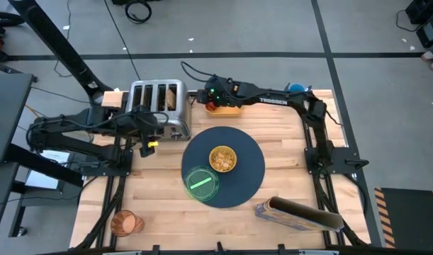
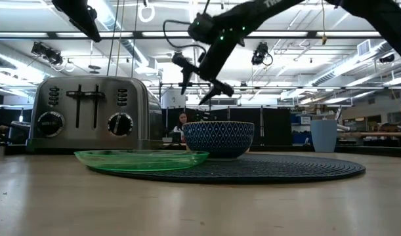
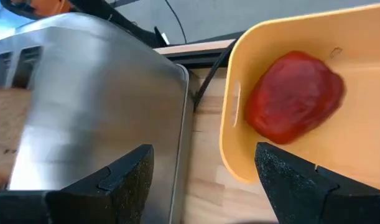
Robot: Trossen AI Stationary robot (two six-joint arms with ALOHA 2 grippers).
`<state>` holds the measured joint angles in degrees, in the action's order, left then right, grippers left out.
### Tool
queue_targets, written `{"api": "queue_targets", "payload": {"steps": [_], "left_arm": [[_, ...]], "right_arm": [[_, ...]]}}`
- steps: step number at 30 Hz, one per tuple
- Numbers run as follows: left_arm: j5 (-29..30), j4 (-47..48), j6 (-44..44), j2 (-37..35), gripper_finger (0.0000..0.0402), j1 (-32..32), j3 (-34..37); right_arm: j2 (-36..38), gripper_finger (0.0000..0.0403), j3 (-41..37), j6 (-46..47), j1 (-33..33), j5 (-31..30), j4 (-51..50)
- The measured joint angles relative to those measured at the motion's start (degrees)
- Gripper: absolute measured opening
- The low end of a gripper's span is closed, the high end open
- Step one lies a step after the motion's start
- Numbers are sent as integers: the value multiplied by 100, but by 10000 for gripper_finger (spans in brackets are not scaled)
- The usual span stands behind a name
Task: Arrange a breakfast setting
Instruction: Put the red apple on the table mat to the top left of the yellow bowl
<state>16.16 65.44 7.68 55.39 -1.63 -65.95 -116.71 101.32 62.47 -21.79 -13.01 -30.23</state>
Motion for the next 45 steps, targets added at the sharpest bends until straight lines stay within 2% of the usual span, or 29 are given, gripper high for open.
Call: {"api": "queue_targets", "payload": {"steps": [9,15,20,27,31,39,45], "left_arm": [[-4,-244,-1029,-2,208,-126,0],[30,-614,-1277,1,208,-458,0],[35,-1252,-1305,3,208,-962,0],[-186,-1919,-1109,7,208,-1457,0],[-424,-2012,-952,9,208,-1683,0],[-442,-2159,-833,9,208,-1897,0],[-447,-2301,-831,14,208,-1914,0]], "right_arm": [[-388,284,-4,-182,-242,388,752],[-417,284,-4,-72,-357,306,503],[-417,301,-4,513,-468,281,108],[-417,361,-5,790,-543,406,-86],[-410,386,-224,1342,-594,240,-96],[-412,392,-452,1603,-802,182,-21],[-575,392,-455,1557,-930,378,157]]}}
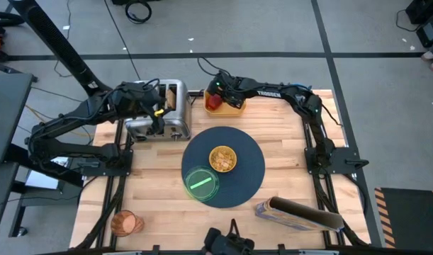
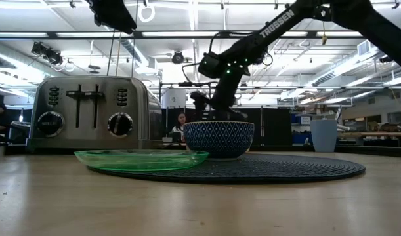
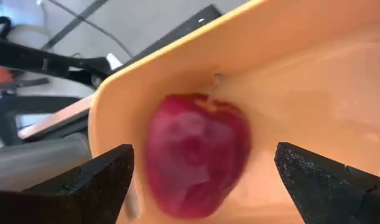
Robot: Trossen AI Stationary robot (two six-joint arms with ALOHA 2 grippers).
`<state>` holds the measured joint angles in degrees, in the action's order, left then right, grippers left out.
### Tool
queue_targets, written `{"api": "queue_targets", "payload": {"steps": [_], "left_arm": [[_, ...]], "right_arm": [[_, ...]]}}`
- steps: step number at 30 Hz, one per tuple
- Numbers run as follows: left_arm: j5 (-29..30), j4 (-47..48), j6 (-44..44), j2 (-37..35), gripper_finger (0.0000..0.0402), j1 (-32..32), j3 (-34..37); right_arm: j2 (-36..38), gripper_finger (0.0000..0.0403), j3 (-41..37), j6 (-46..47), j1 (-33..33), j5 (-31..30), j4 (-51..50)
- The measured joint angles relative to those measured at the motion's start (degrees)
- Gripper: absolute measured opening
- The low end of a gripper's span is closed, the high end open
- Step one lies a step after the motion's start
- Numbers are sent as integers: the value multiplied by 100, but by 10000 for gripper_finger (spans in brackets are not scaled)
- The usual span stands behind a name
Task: Arrange a breakfast setting
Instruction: Put the red apple on the table mat to the top left of the yellow bowl
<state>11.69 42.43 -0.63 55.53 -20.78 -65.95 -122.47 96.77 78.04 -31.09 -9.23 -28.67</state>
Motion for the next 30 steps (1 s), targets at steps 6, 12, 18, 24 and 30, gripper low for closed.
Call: {"api": "queue_targets", "payload": {"steps": [6,12,18,24,30], "left_arm": [[0,15,81,4,208,1,0],[1,85,160,4,208,9,0],[3,65,158,4,208,11,0],[4,63,158,4,208,9,0],[4,66,158,4,208,11,0]], "right_arm": [[-354,389,7,-165,13,151,363],[-361,379,20,-297,33,101,184],[-169,374,25,-328,35,-99,-477],[-156,374,170,-432,37,-71,-1101],[-156,391,170,-428,-17,43,-973]]}}
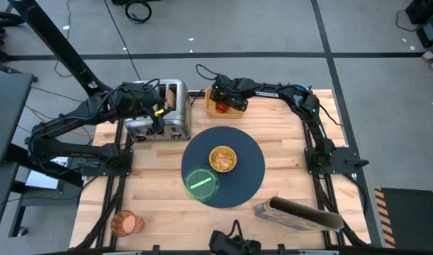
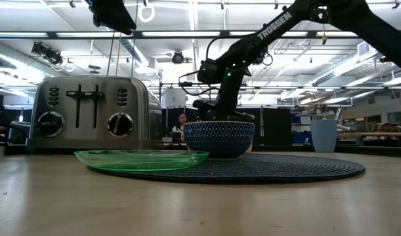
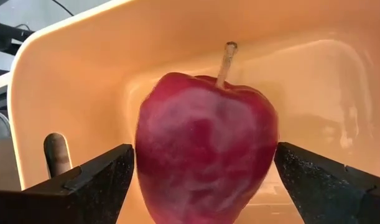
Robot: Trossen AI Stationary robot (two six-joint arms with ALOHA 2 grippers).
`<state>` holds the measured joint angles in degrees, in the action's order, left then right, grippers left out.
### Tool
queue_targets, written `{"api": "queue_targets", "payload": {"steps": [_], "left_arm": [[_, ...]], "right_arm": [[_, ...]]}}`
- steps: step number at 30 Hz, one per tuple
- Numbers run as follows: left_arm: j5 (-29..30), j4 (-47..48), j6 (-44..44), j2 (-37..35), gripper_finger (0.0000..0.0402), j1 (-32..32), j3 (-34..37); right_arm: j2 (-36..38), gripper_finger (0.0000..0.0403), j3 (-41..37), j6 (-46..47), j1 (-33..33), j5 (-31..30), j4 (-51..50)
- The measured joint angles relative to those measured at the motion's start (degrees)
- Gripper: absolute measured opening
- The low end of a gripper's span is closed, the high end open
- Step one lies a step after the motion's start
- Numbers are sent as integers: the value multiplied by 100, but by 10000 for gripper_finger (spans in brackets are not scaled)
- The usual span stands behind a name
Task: Arrange a breakfast setting
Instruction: Put the red apple on the table mat to the top left of the yellow bowl
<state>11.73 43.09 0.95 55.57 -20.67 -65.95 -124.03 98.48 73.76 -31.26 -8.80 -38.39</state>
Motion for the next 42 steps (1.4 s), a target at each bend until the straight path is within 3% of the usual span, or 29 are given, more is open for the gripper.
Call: {"api": "queue_targets", "payload": {"steps": [14,21,32,42], "left_arm": [[1,136,-55,0,208,0,0],[3,133,-185,0,208,-4,0],[2,133,-203,0,208,-4,0],[2,259,-201,0,208,-7,-2]], "right_arm": [[20,399,0,-40,-138,465,-14],[26,399,0,-197,-138,-100,-322],[28,397,0,132,-158,-423,-718],[-168,368,0,273,-133,-709,-1094]]}}
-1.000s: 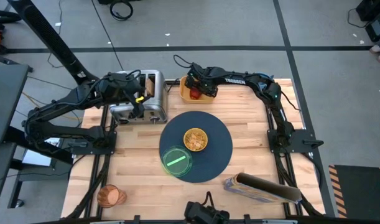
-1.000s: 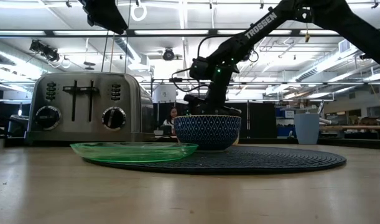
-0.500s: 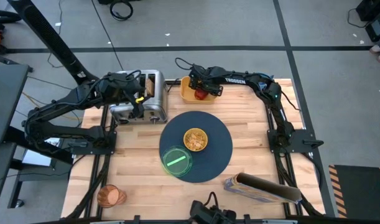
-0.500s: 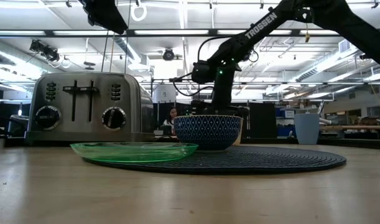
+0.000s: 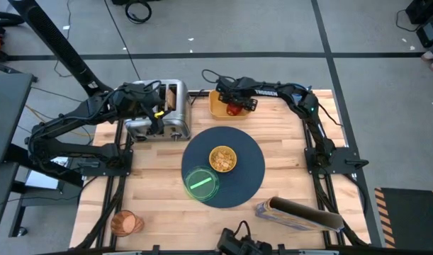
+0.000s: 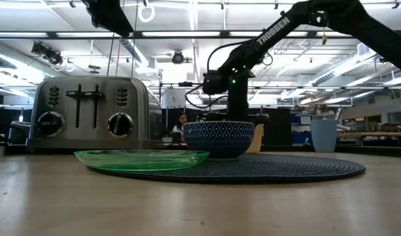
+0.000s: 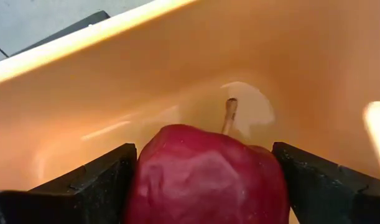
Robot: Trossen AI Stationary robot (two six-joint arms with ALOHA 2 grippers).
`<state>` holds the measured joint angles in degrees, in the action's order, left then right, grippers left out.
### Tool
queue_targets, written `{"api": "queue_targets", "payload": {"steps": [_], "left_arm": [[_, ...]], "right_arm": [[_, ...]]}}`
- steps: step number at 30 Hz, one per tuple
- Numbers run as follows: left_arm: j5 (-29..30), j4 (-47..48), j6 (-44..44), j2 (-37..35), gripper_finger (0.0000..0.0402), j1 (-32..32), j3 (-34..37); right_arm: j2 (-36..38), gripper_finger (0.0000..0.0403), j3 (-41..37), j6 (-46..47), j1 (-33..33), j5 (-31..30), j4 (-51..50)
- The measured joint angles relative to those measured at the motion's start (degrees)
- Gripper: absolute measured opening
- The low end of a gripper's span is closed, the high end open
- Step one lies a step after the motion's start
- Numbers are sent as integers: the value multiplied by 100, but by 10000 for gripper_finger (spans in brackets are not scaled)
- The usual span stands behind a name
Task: Arrange a breakfast setting
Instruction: Put the red apple on the table mat to the top left of the yellow bowl
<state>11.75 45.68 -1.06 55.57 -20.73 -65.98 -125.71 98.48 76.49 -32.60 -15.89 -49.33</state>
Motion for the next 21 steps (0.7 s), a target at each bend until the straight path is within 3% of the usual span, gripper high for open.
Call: {"api": "queue_targets", "payload": {"steps": [13,17,21], "left_arm": [[-1,47,-112,-2,208,0,0],[-18,40,-87,-9,208,-3,0],[-511,47,-72,-82,208,-151,0]], "right_arm": [[53,335,44,-65,-2,-30,139],[191,335,330,-477,65,-332,136],[264,334,758,-1259,227,-664,150]]}}
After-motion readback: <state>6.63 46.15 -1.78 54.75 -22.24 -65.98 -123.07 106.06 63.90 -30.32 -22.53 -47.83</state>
